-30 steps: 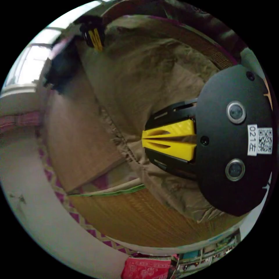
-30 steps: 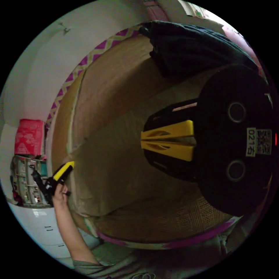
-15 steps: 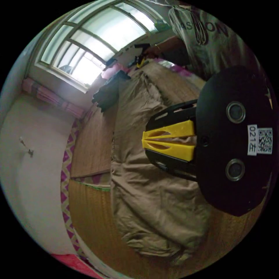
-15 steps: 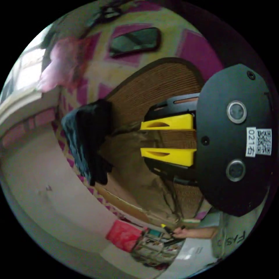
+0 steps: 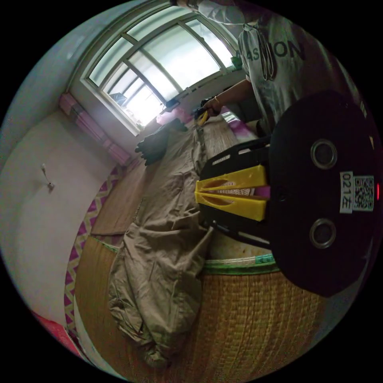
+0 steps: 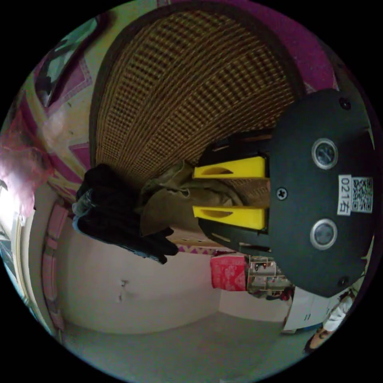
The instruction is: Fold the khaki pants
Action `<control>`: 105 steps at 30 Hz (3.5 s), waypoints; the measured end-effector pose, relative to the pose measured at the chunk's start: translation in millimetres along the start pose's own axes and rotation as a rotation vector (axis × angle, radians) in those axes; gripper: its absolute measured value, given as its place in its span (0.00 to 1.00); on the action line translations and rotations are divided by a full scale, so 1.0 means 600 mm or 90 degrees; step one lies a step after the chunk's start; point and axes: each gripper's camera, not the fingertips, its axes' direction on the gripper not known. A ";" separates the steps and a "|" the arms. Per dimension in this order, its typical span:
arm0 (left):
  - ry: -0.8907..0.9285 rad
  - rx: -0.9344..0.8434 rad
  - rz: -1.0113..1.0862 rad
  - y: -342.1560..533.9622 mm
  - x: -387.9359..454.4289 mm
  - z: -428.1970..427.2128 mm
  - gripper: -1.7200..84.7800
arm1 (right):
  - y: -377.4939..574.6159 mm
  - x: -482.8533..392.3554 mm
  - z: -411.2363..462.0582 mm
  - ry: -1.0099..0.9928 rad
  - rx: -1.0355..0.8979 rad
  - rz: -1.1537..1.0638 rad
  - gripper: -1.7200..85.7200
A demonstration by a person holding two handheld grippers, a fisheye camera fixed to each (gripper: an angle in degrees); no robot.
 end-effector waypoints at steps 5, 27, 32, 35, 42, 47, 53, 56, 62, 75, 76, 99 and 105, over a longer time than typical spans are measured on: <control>0.010 0.012 -0.015 0.059 -0.015 -0.071 0.01 | 0.020 -0.015 0.015 -0.025 0.007 -0.018 0.04; 0.067 0.100 -0.082 0.308 -0.089 -0.338 0.01 | 0.744 -0.495 0.556 0.242 -0.279 -0.863 0.01; 0.058 0.119 -0.093 0.322 -0.107 -0.373 0.01 | 0.775 -0.506 0.535 0.239 -0.294 -0.890 0.02; 0.068 0.154 -0.084 0.298 -0.117 -0.386 0.03 | 0.831 -0.492 0.562 0.313 -0.293 -0.998 0.05; -0.014 0.284 -0.297 0.258 -0.222 -0.425 0.18 | 0.730 -0.468 0.424 -0.035 -0.321 -0.775 0.09; -0.051 0.320 -0.411 0.217 -0.293 -0.434 0.21 | 0.665 -0.411 0.313 -0.043 -0.277 -0.726 0.08; -0.096 0.294 -0.460 0.118 -0.327 -0.384 0.15 | 0.605 -0.326 0.213 -0.033 -0.243 -0.645 0.09; -0.114 0.295 -0.474 0.086 -0.322 -0.353 0.10 | 0.574 -0.281 0.185 -0.046 -0.231 -0.583 0.11; -0.120 0.332 -0.411 0.020 -0.217 -0.328 0.01 | 0.510 -0.197 0.156 -0.054 -0.222 -0.487 0.10; -0.310 0.232 0.233 -0.190 0.580 0.085 0.01 | 0.386 -0.093 0.106 -0.094 -0.198 -0.412 0.09; -0.300 0.179 0.267 -0.188 0.618 0.173 0.01 | 0.377 -0.086 0.102 -0.100 -0.193 -0.405 0.09; -0.124 -0.161 0.364 -0.176 0.631 0.665 0.13 | 0.275 -0.157 0.218 0.043 -0.184 -0.504 0.12; -0.106 -0.070 0.165 -0.246 0.447 0.514 0.15 | 0.210 -0.258 0.345 0.069 -0.196 -0.561 0.13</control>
